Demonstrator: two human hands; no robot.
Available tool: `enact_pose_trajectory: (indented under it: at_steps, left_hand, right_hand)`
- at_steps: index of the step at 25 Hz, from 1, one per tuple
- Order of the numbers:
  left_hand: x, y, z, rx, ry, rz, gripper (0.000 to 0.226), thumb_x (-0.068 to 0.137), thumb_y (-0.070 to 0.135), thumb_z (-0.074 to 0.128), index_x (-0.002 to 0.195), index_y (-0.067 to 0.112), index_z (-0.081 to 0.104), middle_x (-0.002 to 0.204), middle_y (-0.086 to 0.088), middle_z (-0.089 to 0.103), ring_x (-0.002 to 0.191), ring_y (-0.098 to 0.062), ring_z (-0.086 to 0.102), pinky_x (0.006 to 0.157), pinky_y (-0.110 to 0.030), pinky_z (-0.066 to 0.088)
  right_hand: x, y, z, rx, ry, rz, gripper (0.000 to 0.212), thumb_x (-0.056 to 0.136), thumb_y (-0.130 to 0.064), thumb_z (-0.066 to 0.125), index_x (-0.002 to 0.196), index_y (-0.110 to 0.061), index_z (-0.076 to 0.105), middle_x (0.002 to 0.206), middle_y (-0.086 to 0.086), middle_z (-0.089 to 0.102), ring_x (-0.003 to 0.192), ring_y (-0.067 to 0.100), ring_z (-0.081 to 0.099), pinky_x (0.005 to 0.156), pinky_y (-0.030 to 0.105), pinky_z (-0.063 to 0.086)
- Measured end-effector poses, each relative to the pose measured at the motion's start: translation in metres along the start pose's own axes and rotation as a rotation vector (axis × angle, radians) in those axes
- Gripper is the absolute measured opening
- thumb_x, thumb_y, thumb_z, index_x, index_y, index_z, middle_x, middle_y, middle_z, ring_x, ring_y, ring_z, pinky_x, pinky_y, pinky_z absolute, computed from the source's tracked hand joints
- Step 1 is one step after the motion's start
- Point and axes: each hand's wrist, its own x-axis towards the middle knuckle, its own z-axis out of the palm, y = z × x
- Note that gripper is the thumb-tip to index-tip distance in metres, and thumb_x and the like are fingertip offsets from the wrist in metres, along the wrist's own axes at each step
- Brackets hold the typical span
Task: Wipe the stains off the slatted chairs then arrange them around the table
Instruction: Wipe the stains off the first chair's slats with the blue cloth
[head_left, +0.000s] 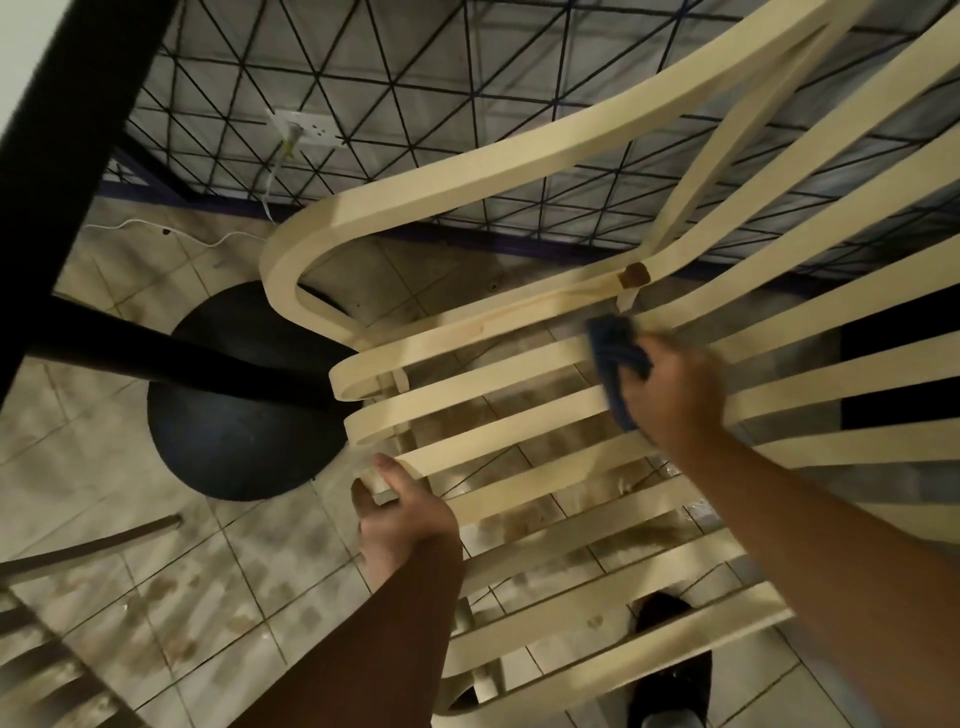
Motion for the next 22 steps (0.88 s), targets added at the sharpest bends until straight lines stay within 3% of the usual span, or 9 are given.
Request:
enact_pose_trajectory:
  at_steps: [4,8,11,14,17,20,22]
  left_hand:
    - [0.000,0.000,0.001,0.038,-0.009,0.004,0.091,0.076,0.098,0.015,0.147,0.045,0.032,0.135,-0.012,0.060,0.111,-0.037,0.064,0.087,-0.056,0.058]
    - [0.001,0.000,0.002,0.041,0.006,0.020,0.088,0.081,0.094,0.018,0.149,0.041,0.034,0.137,-0.015,0.058,0.114,-0.039,0.063,0.090,-0.057,0.057]
    - [0.000,0.000,0.003,0.051,0.027,0.036,0.081,0.089,0.086,0.021,0.150,0.036,0.037,0.138,-0.016,0.058,0.119,-0.040,0.060,0.097,-0.058,0.053]
    - [0.003,-0.001,0.002,0.058,0.023,0.046,0.081,0.088,0.086,0.019,0.150,0.036,0.037,0.138,-0.017,0.058,0.121,-0.041,0.059,0.100,-0.059,0.051]
    - [0.003,-0.003,0.004,0.052,0.020,0.045,0.080,0.090,0.085,0.021,0.150,0.034,0.037,0.138,-0.017,0.059,0.121,-0.041,0.059,0.101,-0.058,0.050]
    - [0.012,-0.006,0.005,0.091,0.033,0.050,0.083,0.090,0.084,0.023,0.152,0.030,0.039,0.138,-0.018,0.060,0.120,-0.042,0.060,0.101,-0.057,0.050]
    - [0.022,-0.008,0.005,0.083,-0.045,0.074,0.088,0.090,0.084,0.025,0.154,0.025,0.037,0.143,-0.017,0.056,0.124,-0.041,0.058,0.103,-0.056,0.049]
  right_hand:
    - [0.024,0.029,-0.005,-0.058,0.064,0.169,0.012,0.092,-0.015,0.067,0.094,-0.003,0.066,0.084,0.021,0.065,0.077,0.038,0.064,0.063,0.039,0.048]
    - [0.016,0.003,0.014,0.146,0.139,0.321,0.007,0.091,-0.008,0.065,0.092,-0.002,0.067,0.083,0.021,0.068,0.076,0.037,0.066,0.062,0.036,0.043]
    - [0.001,-0.018,0.022,0.271,0.141,0.349,0.005,0.090,-0.008,0.066,0.093,-0.004,0.068,0.084,0.016,0.067,0.076,0.026,0.060,0.065,0.033,0.040]
    - [-0.022,-0.055,0.029,0.329,0.050,0.257,0.006,0.093,-0.016,0.068,0.098,-0.012,0.067,0.084,0.003,0.063,0.078,0.022,0.063,0.068,0.032,0.046]
    - [-0.045,-0.099,0.035,0.238,-0.162,0.196,0.015,0.099,-0.032,0.059,0.110,-0.022,0.061,0.095,-0.001,0.062,0.085,0.018,0.064,0.080,0.034,0.055]
    - [-0.056,-0.151,0.035,0.098,-0.369,0.034,0.025,0.105,-0.040,0.046,0.123,-0.026,0.056,0.106,0.002,0.063,0.097,0.022,0.065,0.085,0.035,0.051]
    - [-0.062,-0.181,0.031,0.077,-0.456,-0.141,0.027,0.105,-0.040,0.044,0.124,-0.025,0.056,0.111,0.004,0.063,0.100,0.026,0.065,0.084,0.035,0.044]
